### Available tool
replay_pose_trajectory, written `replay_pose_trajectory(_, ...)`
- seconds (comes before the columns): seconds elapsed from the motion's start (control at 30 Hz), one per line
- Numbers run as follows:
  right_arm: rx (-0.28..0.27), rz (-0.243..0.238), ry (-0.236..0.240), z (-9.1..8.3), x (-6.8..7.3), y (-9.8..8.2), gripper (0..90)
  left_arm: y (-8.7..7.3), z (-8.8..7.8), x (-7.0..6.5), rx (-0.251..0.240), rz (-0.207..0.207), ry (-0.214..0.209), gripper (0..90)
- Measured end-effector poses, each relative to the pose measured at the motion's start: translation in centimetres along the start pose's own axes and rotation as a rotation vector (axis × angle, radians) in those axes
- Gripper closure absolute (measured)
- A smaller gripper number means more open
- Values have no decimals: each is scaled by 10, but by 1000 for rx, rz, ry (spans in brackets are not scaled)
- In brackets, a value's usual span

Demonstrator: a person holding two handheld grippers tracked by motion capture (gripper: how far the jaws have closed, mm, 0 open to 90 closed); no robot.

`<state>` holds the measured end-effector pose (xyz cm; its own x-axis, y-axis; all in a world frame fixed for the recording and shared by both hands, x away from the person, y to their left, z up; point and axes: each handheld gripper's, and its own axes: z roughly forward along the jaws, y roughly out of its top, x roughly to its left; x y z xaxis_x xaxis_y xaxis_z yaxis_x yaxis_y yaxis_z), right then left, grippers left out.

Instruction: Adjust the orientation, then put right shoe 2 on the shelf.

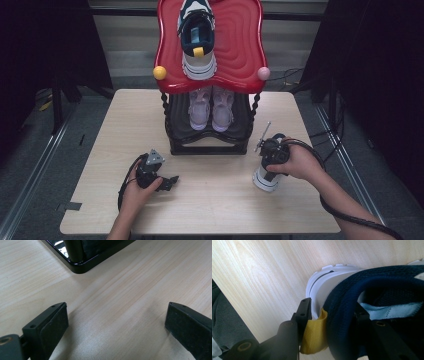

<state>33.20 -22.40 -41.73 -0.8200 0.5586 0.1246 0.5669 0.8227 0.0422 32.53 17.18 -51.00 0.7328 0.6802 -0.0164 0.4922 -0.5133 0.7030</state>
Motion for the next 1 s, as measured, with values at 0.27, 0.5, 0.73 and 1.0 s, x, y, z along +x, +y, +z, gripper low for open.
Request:
replay_pose_trajectory(0.27,30,-23,10,6,-2,3,615,0,0,0,-2,-1,2,42)
replay_pose_trajectory(0.5,35,-27,26,10,-1,5,631,0,0,0,-3,1,2,41)
replay_pose_trajectory(0.73,9,-18,46,10,0,4,690,0,0,0,-3,0,2,40)
replay_pose_trajectory(1.0,8,-66,21,4,3,4,722,0,0,0,0,4,1,40)
